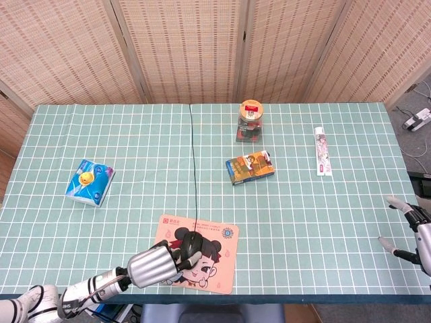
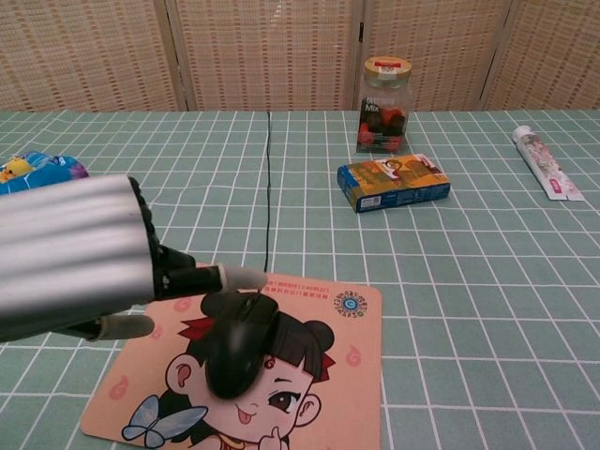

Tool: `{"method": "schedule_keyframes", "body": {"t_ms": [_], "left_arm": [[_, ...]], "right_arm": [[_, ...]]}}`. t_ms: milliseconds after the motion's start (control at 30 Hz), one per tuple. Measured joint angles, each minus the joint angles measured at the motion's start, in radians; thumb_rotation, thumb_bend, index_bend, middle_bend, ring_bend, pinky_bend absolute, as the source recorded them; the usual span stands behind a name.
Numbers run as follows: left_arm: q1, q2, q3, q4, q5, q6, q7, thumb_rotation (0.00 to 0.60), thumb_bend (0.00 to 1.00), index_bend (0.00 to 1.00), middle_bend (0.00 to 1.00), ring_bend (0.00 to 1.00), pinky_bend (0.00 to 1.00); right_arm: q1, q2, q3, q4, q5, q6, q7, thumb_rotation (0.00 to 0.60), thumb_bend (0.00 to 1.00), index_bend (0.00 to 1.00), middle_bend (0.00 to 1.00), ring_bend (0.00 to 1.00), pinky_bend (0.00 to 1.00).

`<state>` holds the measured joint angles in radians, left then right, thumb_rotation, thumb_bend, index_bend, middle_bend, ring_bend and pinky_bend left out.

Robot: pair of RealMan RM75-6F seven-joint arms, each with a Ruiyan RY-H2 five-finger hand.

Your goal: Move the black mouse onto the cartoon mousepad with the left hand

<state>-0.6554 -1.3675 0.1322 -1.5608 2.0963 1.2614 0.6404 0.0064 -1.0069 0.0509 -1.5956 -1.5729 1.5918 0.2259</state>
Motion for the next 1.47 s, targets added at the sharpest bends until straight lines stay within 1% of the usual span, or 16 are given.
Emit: {"method": "schedule_keyframes", "body": {"t_ms": [200, 300, 433, 533, 633, 733, 800, 867, 1033, 1133, 1267, 1467], "left_arm": [[0.077, 0.033, 0.007, 0.018, -0.032, 0.155, -0.140, 0.600, 0.19, 0.33, 0.71, 0.99, 1.00], [0.119, 0.047, 0.000, 0.037, -0.072, 0.222, -0.204, 0.600, 0.19, 0.33, 0.73, 0.97, 1.00], [0.174, 0.085, -0.008, 0.045, -0.143, 0.271, -0.297, 0.600, 0.19, 0.33, 0.73, 0.93, 1.00], [0.219, 0.116, -0.015, 0.045, -0.198, 0.308, -0.336, 0.600, 0.19, 0.33, 0.73, 0.85, 1.00], [0.259, 0.141, -0.017, 0.034, -0.252, 0.316, -0.345, 0.600, 0.19, 0.28, 0.70, 0.72, 0.98], [0.300, 0.163, -0.017, 0.005, -0.307, 0.318, -0.350, 0.600, 0.18, 0.24, 0.66, 0.68, 0.94], [0.325, 0.175, -0.018, -0.012, -0.340, 0.321, -0.352, 0.600, 0.18, 0.24, 0.65, 0.67, 0.91], [0.351, 0.189, -0.021, -0.031, -0.381, 0.324, -0.354, 0.600, 0.18, 0.26, 0.64, 0.66, 0.90], [0.410, 0.232, -0.028, -0.090, -0.499, 0.320, -0.401, 0.600, 0.18, 0.37, 0.63, 0.66, 0.90], [0.445, 0.252, -0.036, -0.108, -0.571, 0.309, -0.434, 0.600, 0.18, 0.41, 0.63, 0.66, 0.90], [0.465, 0.258, -0.046, -0.102, -0.609, 0.283, -0.461, 0.600, 0.18, 0.43, 0.62, 0.66, 0.90], [0.480, 0.249, -0.061, -0.079, -0.616, 0.258, -0.466, 0.600, 0.18, 0.43, 0.62, 0.66, 0.90]], "right_arm": [[-0.001, 0.000, 0.001, -0.001, 0.011, -0.008, -0.018, 0.600, 0.13, 0.22, 0.33, 0.30, 0.48], [0.002, -0.003, 0.001, -0.003, 0.014, -0.016, -0.026, 0.600, 0.13, 0.22, 0.33, 0.30, 0.48], [0.007, -0.007, 0.000, -0.005, 0.020, -0.032, -0.043, 0.600, 0.13, 0.22, 0.33, 0.30, 0.48], [0.013, -0.011, 0.001, -0.006, 0.026, -0.045, -0.055, 0.600, 0.13, 0.22, 0.33, 0.30, 0.48], [0.018, -0.016, 0.000, -0.007, 0.032, -0.060, -0.069, 0.600, 0.14, 0.22, 0.33, 0.30, 0.48], [0.022, -0.019, -0.001, -0.010, 0.039, -0.074, -0.085, 0.600, 0.14, 0.22, 0.33, 0.30, 0.48], [0.024, -0.020, -0.002, -0.013, 0.043, -0.082, -0.095, 0.600, 0.14, 0.22, 0.33, 0.30, 0.48], [0.027, -0.021, -0.003, -0.016, 0.049, -0.093, -0.107, 0.600, 0.14, 0.22, 0.33, 0.30, 0.48], [0.035, -0.019, -0.005, -0.029, 0.065, -0.120, -0.134, 0.600, 0.14, 0.22, 0.33, 0.30, 0.48], [0.040, -0.023, -0.004, -0.030, 0.077, -0.133, -0.145, 0.600, 0.14, 0.22, 0.33, 0.30, 0.48], [0.049, -0.029, -0.004, -0.028, 0.092, -0.161, -0.163, 0.600, 0.14, 0.22, 0.33, 0.30, 0.48], [0.068, -0.042, -0.009, -0.029, 0.098, -0.198, -0.196, 0.600, 0.14, 0.22, 0.33, 0.30, 0.48]]}}
